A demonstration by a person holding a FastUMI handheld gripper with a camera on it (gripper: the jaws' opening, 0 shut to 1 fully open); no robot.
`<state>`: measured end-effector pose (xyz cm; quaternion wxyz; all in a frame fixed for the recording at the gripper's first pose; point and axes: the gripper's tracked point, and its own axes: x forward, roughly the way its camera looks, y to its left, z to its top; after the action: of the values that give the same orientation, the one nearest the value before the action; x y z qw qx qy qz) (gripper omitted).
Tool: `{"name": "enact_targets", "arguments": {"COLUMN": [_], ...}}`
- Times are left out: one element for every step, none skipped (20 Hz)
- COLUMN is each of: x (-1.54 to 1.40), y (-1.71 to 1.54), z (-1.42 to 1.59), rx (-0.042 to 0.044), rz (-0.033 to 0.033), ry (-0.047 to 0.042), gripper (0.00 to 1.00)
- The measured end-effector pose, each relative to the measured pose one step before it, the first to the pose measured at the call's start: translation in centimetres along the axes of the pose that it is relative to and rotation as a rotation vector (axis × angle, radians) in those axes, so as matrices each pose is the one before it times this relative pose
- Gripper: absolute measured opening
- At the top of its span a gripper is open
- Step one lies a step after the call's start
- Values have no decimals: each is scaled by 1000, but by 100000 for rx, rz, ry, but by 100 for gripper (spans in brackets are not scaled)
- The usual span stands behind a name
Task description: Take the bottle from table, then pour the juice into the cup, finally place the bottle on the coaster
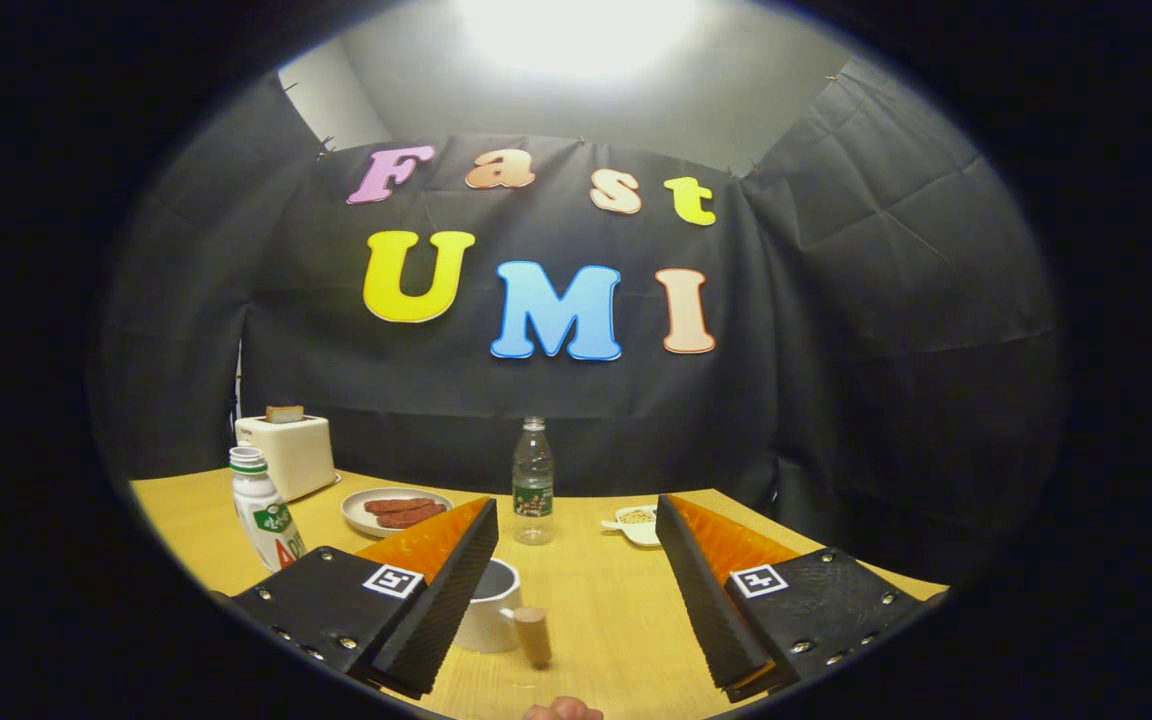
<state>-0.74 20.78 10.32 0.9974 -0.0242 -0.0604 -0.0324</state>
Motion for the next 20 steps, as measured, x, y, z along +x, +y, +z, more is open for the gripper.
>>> {"name": "enact_targets", "arguments": {"x": [-345, -245, -83, -44, -209, -124, -73, -91, -66, 11, -41, 30, 82, 130, 163, 54, 132, 299, 334, 593], "y": [1383, 1470, 1507, 1253, 1438, 1393, 1476, 1488, 1204, 906, 933, 826, 852, 849, 755, 630, 806, 978, 850, 691], "z": [182, 144, -154, -266, -285, -294, -567, -444, -553, -428, -442, -295, -384, -237, -264, -3, -1, -58, -273, -234], "rx": [385, 1205, 1281, 781, 1051, 1322, 885, 362, -655, -1074, -1271, -741, -165, -31, 45, -190, -51, -177, -448, -1125], "rz": [1286, 1756, 1670, 1459, 1514, 1710, 2015, 1949, 1221, 833, 550, 416, 499, 807, 261, 559, 459, 1698, 1530, 945], "ry": [69, 0, 578, 984, 600, 781, 928, 611, 845, 667, 297, -87, 97, 294, -19, -529, -714, -520, -224, 252], "gripper": [96, 96, 96, 96, 96, 96, 96, 96, 96, 96, 96, 96, 96, 96, 96, 96, 96, 96, 96, 96]}}
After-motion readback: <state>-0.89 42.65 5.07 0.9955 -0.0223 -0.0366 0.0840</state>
